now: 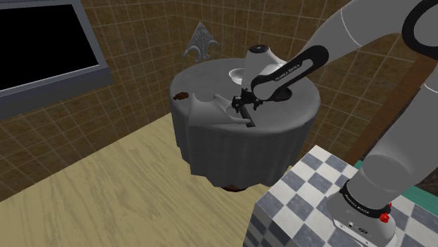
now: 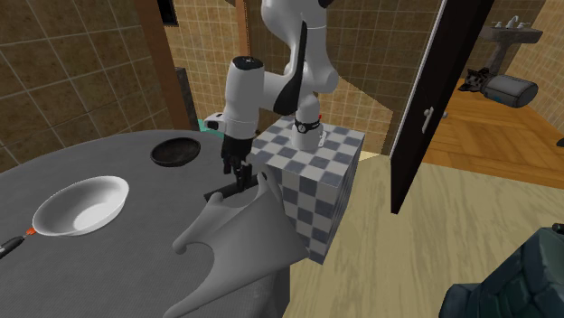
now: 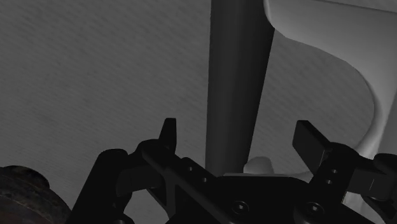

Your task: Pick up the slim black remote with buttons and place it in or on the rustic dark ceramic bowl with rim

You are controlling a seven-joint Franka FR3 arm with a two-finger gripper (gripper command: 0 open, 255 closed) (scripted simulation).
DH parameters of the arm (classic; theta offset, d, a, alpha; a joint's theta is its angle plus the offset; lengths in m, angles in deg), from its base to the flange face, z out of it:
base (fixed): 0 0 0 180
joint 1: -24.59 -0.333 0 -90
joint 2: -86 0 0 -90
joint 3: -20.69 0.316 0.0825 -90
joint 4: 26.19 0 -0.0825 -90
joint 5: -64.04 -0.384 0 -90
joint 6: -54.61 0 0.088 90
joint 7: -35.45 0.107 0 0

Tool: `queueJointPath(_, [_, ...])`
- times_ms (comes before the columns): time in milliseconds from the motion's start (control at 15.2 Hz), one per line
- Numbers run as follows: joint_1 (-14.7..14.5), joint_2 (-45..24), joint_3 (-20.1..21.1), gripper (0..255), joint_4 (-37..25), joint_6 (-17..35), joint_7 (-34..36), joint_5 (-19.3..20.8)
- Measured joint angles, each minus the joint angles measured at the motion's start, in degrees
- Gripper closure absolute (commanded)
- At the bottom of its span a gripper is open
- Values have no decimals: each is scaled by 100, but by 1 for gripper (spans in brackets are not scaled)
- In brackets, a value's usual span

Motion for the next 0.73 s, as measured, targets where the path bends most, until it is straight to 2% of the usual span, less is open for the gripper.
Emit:
queueJointPath(264, [-5, -226, -42, 0, 3, 210, 141, 183])
queueJointPath(594, [-8, -265, -49, 0, -8, 237, 163, 212])
queueJointPath(660, [-8, -265, -49, 255, -8, 237, 163, 212])
queueJointPath(726, [-15, -253, -39, 255, -18, 249, 163, 209])
